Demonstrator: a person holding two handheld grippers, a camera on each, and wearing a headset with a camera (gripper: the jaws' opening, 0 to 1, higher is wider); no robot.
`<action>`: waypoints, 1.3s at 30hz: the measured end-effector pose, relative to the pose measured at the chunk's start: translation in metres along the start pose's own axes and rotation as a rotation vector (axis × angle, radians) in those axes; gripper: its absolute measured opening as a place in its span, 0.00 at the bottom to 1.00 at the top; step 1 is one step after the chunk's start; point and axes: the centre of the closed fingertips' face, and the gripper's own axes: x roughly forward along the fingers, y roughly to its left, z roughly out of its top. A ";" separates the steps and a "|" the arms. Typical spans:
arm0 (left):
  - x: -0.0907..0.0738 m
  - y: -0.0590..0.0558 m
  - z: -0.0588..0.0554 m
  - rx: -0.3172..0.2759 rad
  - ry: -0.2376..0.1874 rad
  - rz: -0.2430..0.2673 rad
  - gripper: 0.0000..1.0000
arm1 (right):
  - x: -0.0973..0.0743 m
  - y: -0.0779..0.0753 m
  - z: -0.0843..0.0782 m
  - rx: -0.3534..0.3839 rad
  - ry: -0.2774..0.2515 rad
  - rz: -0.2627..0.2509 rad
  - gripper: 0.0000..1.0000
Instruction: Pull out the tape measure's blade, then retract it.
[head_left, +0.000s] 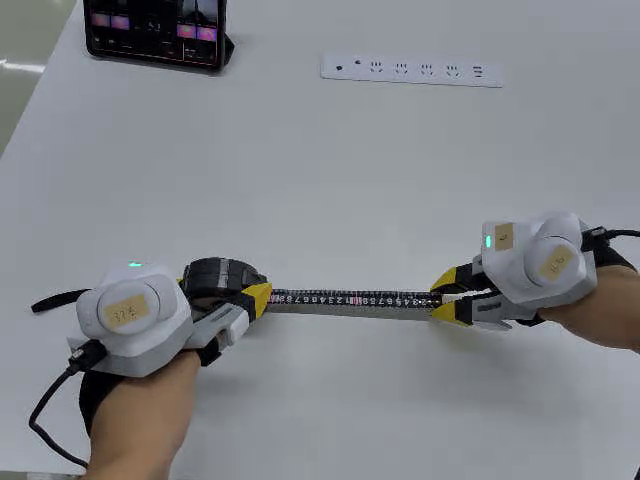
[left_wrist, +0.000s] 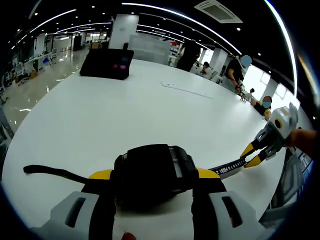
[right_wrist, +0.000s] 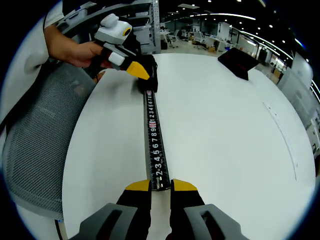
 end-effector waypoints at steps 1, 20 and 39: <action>0.000 0.000 0.000 -0.001 0.001 -0.001 0.57 | 0.001 0.000 0.001 0.001 -0.002 0.003 0.10; 0.000 0.000 0.001 -0.009 0.002 -0.010 0.57 | 0.017 0.004 0.019 0.027 -0.023 0.024 0.10; 0.000 0.000 0.001 -0.016 0.003 -0.019 0.57 | 0.031 0.005 0.041 0.025 -0.062 0.040 0.10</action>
